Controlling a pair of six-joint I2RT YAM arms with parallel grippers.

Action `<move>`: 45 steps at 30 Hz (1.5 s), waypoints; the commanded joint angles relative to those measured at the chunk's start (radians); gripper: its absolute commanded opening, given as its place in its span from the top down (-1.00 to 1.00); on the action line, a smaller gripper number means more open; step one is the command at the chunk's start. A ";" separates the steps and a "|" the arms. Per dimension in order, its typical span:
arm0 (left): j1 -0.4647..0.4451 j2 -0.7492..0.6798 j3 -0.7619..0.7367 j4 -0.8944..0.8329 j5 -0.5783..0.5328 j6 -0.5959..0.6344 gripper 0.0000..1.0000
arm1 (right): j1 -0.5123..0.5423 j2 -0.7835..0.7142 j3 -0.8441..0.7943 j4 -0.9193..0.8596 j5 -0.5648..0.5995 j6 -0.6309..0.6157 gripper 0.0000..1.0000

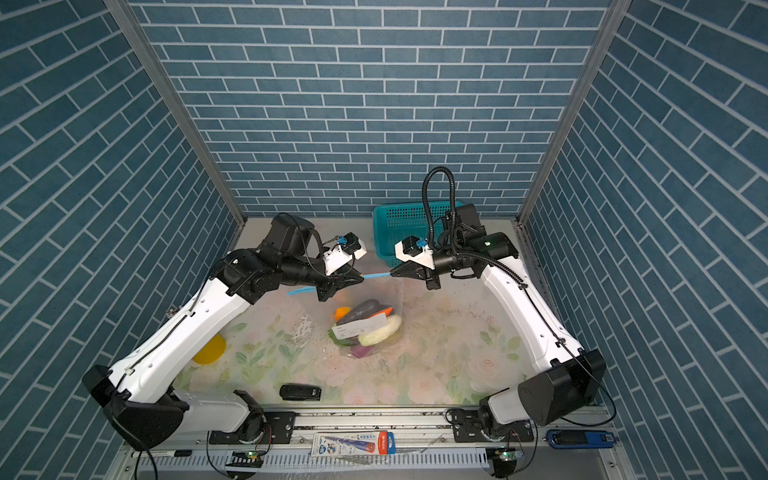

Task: Place the food in the zip-top bag and seal the zipper
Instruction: 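Slide the left gripper along the blue zipper away from the right gripper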

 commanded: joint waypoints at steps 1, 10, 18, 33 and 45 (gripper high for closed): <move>0.031 -0.040 -0.014 -0.042 -0.049 0.004 0.93 | -0.029 -0.040 0.023 -0.042 0.005 -0.015 1.00; 0.039 -0.059 -0.027 -0.048 -0.062 0.001 0.93 | -0.036 -0.042 0.019 -0.039 0.005 -0.015 1.00; 0.044 -0.070 -0.037 -0.060 -0.071 0.000 0.92 | -0.042 -0.045 0.020 -0.036 0.013 -0.014 1.00; 0.053 -0.100 -0.058 -0.079 -0.105 0.001 0.93 | -0.054 -0.048 0.013 0.006 0.008 0.019 1.00; 0.067 -0.117 -0.064 -0.100 -0.118 0.005 0.95 | -0.068 -0.045 0.021 0.009 0.014 0.028 1.00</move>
